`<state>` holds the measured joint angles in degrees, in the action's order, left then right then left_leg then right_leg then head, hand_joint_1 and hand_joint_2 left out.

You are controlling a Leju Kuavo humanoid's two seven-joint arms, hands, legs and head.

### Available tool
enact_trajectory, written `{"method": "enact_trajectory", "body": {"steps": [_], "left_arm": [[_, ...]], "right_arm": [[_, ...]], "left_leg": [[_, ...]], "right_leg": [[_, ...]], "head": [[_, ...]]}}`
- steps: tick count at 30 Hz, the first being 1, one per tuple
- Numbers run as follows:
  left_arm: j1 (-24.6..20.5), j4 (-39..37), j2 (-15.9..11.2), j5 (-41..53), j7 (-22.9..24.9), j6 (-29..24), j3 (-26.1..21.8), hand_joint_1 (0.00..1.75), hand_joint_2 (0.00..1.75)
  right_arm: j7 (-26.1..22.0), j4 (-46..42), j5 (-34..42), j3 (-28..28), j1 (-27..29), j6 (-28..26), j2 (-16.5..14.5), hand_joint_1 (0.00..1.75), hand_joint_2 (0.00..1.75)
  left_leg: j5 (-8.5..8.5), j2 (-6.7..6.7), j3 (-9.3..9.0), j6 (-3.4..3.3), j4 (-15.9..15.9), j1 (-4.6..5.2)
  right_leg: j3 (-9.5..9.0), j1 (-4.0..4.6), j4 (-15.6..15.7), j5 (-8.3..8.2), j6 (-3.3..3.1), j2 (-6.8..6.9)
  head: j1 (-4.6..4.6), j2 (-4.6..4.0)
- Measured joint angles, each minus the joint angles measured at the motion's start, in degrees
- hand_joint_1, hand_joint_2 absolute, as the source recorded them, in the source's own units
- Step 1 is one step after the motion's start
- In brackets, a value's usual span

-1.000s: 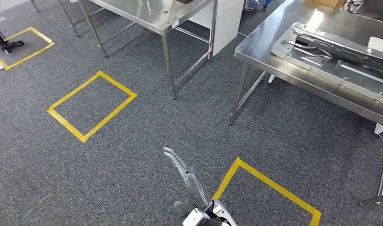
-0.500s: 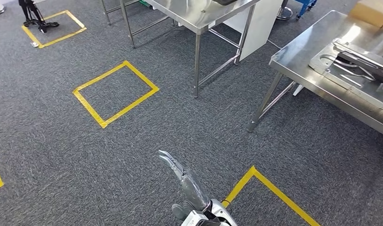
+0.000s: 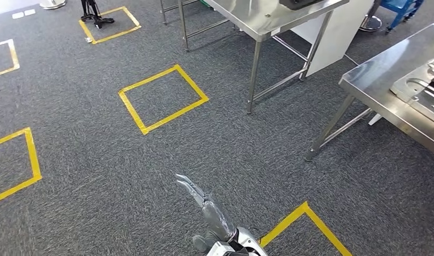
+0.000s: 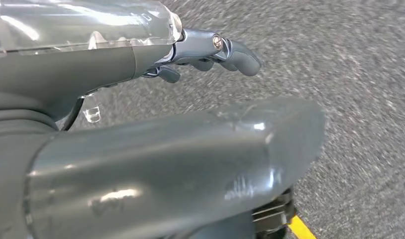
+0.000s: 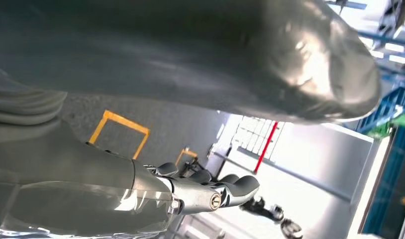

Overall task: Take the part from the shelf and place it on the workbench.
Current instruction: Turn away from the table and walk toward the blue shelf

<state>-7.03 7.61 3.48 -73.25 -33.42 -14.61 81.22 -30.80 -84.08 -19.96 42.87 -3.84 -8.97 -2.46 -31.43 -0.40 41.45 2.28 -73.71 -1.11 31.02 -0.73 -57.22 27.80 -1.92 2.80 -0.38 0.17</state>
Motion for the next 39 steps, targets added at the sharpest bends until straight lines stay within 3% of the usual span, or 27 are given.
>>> {"method": "enact_trajectory", "body": {"steps": [2, 4, 6, 8, 10, 12, 14, 15, 16, 17, 19, 21, 23, 25, 27, 29, 30, 31, 33, 35, 36, 39], "left_arm": [[0.08, 0.00, -0.02, -0.11, -0.01, -0.02, 0.00, 0.00, 0.00], [-0.08, 0.00, -0.03, -0.32, -0.02, -0.04, 0.00, 0.00, 0.00], [-0.16, 0.00, -0.04, -0.48, -0.05, -0.04, 0.00, 0.00, 0.00], [0.04, 0.00, -0.09, -0.61, -0.07, -0.01, 0.00, 0.00, 0.00], [0.11, 0.00, -0.15, -0.71, -0.09, 0.04, 0.00, 0.00, 0.00], [-0.09, 0.00, -0.17, -0.76, -0.11, 0.08, 0.00, 0.00, 0.00], [-0.13, 0.00, -0.19, -0.78, -0.08, 0.08, 0.00, 0.00, 0.00], [-0.04, 0.00, -0.19, -0.79, -0.05, 0.07, 0.00, 0.00, 0.00], [0.03, 0.00, -0.20, -0.80, -0.02, 0.07, 0.00, 0.00, 0.00], [0.06, 0.00, -0.20, -0.81, -0.01, 0.05, 0.00, 0.00, 0.00], [0.01, 0.00, -0.19, -0.83, 0.01, 0.02, 0.00, 0.00, 0.00], [0.03, 0.00, -0.18, -0.88, 0.04, -0.05, 0.00, 0.00, 0.00], [0.30, 0.00, -0.20, -1.01, 0.08, -0.10, 0.00, 0.00, 0.00], [0.56, 0.00, -0.23, -1.14, 0.11, -0.10, 0.01, 0.00, 0.00], [0.50, 0.00, -0.25, -1.24, 0.13, -0.10, 0.02, 0.00, 0.00], [0.46, 0.00, -0.23, -1.32, 0.14, -0.08, 0.04, 0.00, 0.00], [0.55, 0.00, -0.23, -1.34, 0.19, -0.05, 0.08, 0.00, 0.00], [0.66, 0.00, -0.22, -1.34, 0.26, -0.02, 0.13, 0.00, 0.00], [0.72, 0.00, -0.22, -1.24, 0.51, 0.03, 0.31, 0.00, 0.00], [0.49, 0.00, -0.21, -1.12, 0.81, 0.05, 0.69, 0.00, 0.00], [0.40, 0.00, -0.16, -1.12, 0.94, 0.05, 0.93, 0.00, 0.00], [0.56, 0.00, -0.07, -1.56, 1.22, -0.02, 1.46, 0.00, 0.00]], "right_arm": [[-0.03, -0.01, 0.00, 0.01, -0.01, 0.01, 0.01, 0.00, 0.00], [-0.09, -0.05, -0.01, 0.01, -0.03, 0.03, 0.01, 0.00, 0.00], [-0.16, -0.14, -0.03, 0.03, -0.08, 0.06, 0.02, 0.00, 0.00], [-0.21, -0.27, -0.06, 0.09, -0.16, 0.08, 0.02, 0.00, 0.00], [-0.24, -0.43, -0.08, 0.16, -0.26, 0.08, 0.02, 0.00, 0.00], [-0.28, -0.51, -0.08, 0.20, -0.22, 0.08, 0.08, 0.00, 0.00], [-0.33, -0.49, -0.07, 0.22, -0.08, 0.08, 0.20, 0.00, 0.00], [-0.36, -0.48, -0.07, 0.24, -0.04, 0.07, 0.25, 0.00, 0.00], [-0.39, -0.48, -0.07, 0.26, -0.03, 0.07, 0.27, 0.00, 0.00], [-0.42, -0.48, -0.07, 0.27, -0.03, 0.07, 0.28, 0.00, 0.00], [-0.47, -0.48, -0.06, 0.27, 0.00, 0.05, 0.31, 0.00, 0.00], [-0.51, -0.48, -0.02, 0.26, 0.17, 0.02, 0.40, 0.00, 0.00], [-0.47, -0.33, 0.10, 0.23, 0.42, -0.07, 0.48, 0.00, 0.00], [-0.35, 0.34, 0.07, 0.10, 0.72, -0.52, 0.50, 0.00, 0.00], [-0.28, 1.62, -0.23, -0.21, 1.28, -1.40, 0.58, 0.00, 0.00], [0.01, 3.43, -0.95, -0.59, 1.82, -2.91, 0.77, 0.00, 0.00], [0.47, 4.75, -1.36, -0.79, 1.95, -4.07, 0.83, 0.00, 0.00], [1.18, 6.82, -1.59, -1.07, 1.93, -5.53, 0.74, 0.00, 0.00], [2.74, 14.03, -0.47, -1.99, 1.31, -8.45, 0.02, 0.00, 0.00], [5.12, 25.88, 3.61, -4.05, 0.09, -10.13, -1.24, 0.00, 0.00], [6.97, 32.28, 6.31, -5.65, -0.42, -10.30, -1.75, 0.00, 0.00], [15.65, 48.01, 13.17, -11.48, -0.56, -9.63, -2.35, 0.00, 0.00]], "left_leg": [[3.39, 1.11, -3.37, 0.08, 5.93, -0.14], [5.70, 3.23, -7.21, -0.37, 13.06, 0.18], [5.86, 3.85, -8.18, -1.10, 15.32, 0.53], [6.10, 2.69, -8.01, -1.86, 15.49, 0.48], [6.44, 1.55, -8.06, -2.64, 15.86, 0.35], [6.68, 0.31, -7.94, -3.14, 16.02, 0.34], [6.74, -1.14, -7.77, -3.30, 15.98, 0.46], [6.75, -1.91, -7.74, -3.31, 15.91, 0.51], [6.75, -2.72, -7.76, -3.30, 15.81, 0.54], [6.73, -3.51, -7.78, -3.27, 15.69, 0.54], [6.70, -4.99, -7.65, -3.03, 15.39, 0.60], [6.79, -6.10, -7.33, -2.44, 15.28, 0.55], [6.92, -6.78, -7.10, -1.67, 15.40, 0.40], [5.82, -4.53, -6.34, -1.11, 13.83, 0.51], [2.57, -1.32, -3.69, -0.73, 8.10, 0.53], [-0.43, -0.38, -0.36, -0.30, 1.07, 0.28], [-0.62, -0.21, 0.27, -0.12, -0.43, 0.15], [0.30, -0.05, -0.31, 0.01, 0.35, 0.01], [3.85, 0.44, -4.46, 0.00, 7.74, -0.18], [5.74, 0.91, -8.15, -0.48, 14.33, 0.01], [5.86, 0.98, -8.88, -0.72, 15.71, 0.10], [5.94, 0.62, -9.02, -1.10, 16.02, 0.36]], "right_leg": [[-0.19, -0.01, -0.17, 0.30, 0.30, 1.37], [-0.38, 0.26, -0.50, 0.75, 0.89, 2.51], [-0.50, 0.60, -0.68, 1.03, 1.49, 3.41], [-0.68, 0.50, -0.75, 1.28, 2.09, 3.92], [-0.02, 0.15, -2.79, 3.01, 2.71, 1.89], [2.92, -0.03, -9.11, 6.64, 2.93, -1.20], [6.41, -0.01, -15.78, 9.00, 2.86, -2.34], [7.11, 0.00, -16.75, 8.60, 2.75, -2.52], [6.73, 0.00, -15.47, 7.04, 2.58, -2.73], [5.40, 0.00, -12.27, 4.76, 2.34, -3.19], [2.30, -0.04, -4.99, 1.24, 1.83, -5.46], [1.07, 0.06, -1.88, 0.47, 1.63, -6.77], [0.88, 0.12, -1.43, 0.26, 1.31, -5.83], [0.45, -0.04, -0.76, -0.05, 0.58, -4.56], [0.15, -0.02, -0.40, -0.07, 0.00, -2.98], [0.14, 0.12, -0.43, 0.07, -0.17, -1.58], [0.13, 0.15, -0.45, 0.14, -0.16, -1.05], [0.09, 0.15, -0.47, 0.20, -0.08, -0.67], [-0.18, 0.11, -0.49, 0.39, 0.22, -0.15], [-0.35, 0.30, -0.60, 0.63, 0.75, 0.13], [-0.37, 0.44, -0.68, 0.75, 0.82, 0.21], [-0.48, 0.48, -0.68, 0.84, 0.56, 0.39]], "head": [[-0.01, 0.00], [0.02, 0.01], [0.17, 0.01], [0.26, 0.01], [0.39, 0.01], [0.61, 0.01], [0.64, 0.01], [0.63, 0.01], [0.63, 0.01], [0.64, 0.01], [0.64, 0.01], [0.64, 0.01], [0.67, 0.01], [0.50, 0.00], [0.26, 0.00], [0.20, 0.01], [0.21, 0.01], [0.20, 0.00], [0.19, 0.00], [0.19, 0.01], [0.22, 0.01], [0.39, 0.00]]}}
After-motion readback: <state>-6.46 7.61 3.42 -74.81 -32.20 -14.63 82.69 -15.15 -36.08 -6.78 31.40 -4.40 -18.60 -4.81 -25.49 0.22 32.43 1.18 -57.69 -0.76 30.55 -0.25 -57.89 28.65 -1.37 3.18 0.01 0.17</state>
